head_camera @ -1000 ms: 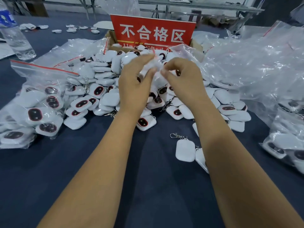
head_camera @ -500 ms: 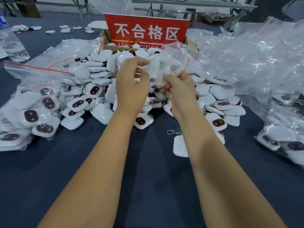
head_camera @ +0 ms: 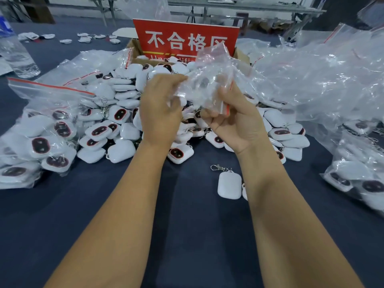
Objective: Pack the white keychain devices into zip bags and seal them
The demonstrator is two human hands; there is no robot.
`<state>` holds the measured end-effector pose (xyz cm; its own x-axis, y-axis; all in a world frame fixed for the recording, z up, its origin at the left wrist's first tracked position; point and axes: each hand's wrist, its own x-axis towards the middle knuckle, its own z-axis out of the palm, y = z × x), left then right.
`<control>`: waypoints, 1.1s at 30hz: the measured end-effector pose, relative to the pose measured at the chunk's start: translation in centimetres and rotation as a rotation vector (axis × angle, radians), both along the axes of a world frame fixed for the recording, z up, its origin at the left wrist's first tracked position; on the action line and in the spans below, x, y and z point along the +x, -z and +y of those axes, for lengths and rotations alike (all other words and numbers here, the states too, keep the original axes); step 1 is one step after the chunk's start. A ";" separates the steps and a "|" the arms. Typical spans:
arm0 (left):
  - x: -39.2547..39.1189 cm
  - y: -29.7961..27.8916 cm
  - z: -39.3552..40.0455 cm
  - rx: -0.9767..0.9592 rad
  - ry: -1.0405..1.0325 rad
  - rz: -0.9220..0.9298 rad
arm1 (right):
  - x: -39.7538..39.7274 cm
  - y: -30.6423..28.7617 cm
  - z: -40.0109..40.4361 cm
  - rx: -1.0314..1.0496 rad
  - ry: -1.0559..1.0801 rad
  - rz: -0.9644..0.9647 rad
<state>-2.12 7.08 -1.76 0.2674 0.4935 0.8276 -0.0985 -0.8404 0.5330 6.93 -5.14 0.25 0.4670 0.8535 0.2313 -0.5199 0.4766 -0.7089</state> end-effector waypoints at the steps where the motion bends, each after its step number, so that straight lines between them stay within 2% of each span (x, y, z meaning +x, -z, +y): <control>1: -0.3 -0.2 0.3 0.049 -0.120 -0.085 | 0.0 0.1 0.2 -0.064 0.039 -0.041; 3: -0.8 -0.7 1.1 0.097 -0.374 -0.129 | 0.1 0.3 0.8 -0.259 0.203 -0.132; 4: -1.0 -0.8 1.4 0.082 -0.456 -0.032 | 0.2 0.5 1.0 -0.370 0.291 -0.178; 5: -1.2 -0.6 1.7 0.050 -0.479 0.151 | 0.2 0.8 1.2 -0.473 0.369 -0.221; 7: -1.4 -0.2 2.1 -0.024 -0.428 0.486 | 0.2 1.3 1.5 -0.611 0.499 -0.297; 8: -1.5 -0.1 2.2 -0.047 -0.404 0.556 | 0.2 1.6 1.6 -0.644 0.553 -0.342; 9: -1.7 -0.1 2.1 -0.026 -0.399 0.533 | 0.1 1.8 1.7 -0.667 0.593 -0.392; 11: -1.4 -0.4 1.5 0.092 -0.366 0.305 | -0.1 2.0 2.0 -0.706 0.608 -0.519; 13: -0.8 -0.3 0.6 0.114 -0.123 0.149 | -0.4 2.0 2.0 -0.704 0.517 -0.640; 14: -0.4 -0.3 0.1 0.043 0.009 0.172 | -0.6 2.0 2.0 -0.684 0.460 -0.676; 16: 0.1 0.1 -0.5 -0.122 0.133 0.314 | -1.0 1.8 2.0 -0.651 0.400 -0.707; 18: 0.5 0.6 -0.5 -0.195 0.150 0.352 | -1.0 1.5 2.0 -0.646 0.393 -0.651; 21: 0.4 0.2 -0.5 -0.358 0.211 0.261 | -0.6 1.5 2.1 -0.647 0.419 -0.500; 26: 0.3 -0.5 -0.8 -0.434 0.214 0.231 | -0.5 2.0 2.2 -0.545 0.469 -0.431; 28: 0.2 -0.6 -0.8 -0.286 0.124 0.252 | -0.4 1.9 2.2 -0.514 0.497 -0.336; 31: 0.4 -0.3 -0.8 0.079 0.005 0.320 | -0.5 1.7 2.1 -0.443 0.512 -0.198; 33: 0.5 -0.1 -0.9 0.129 -0.006 0.376 | -0.5 1.6 2.1 -0.422 0.507 -0.168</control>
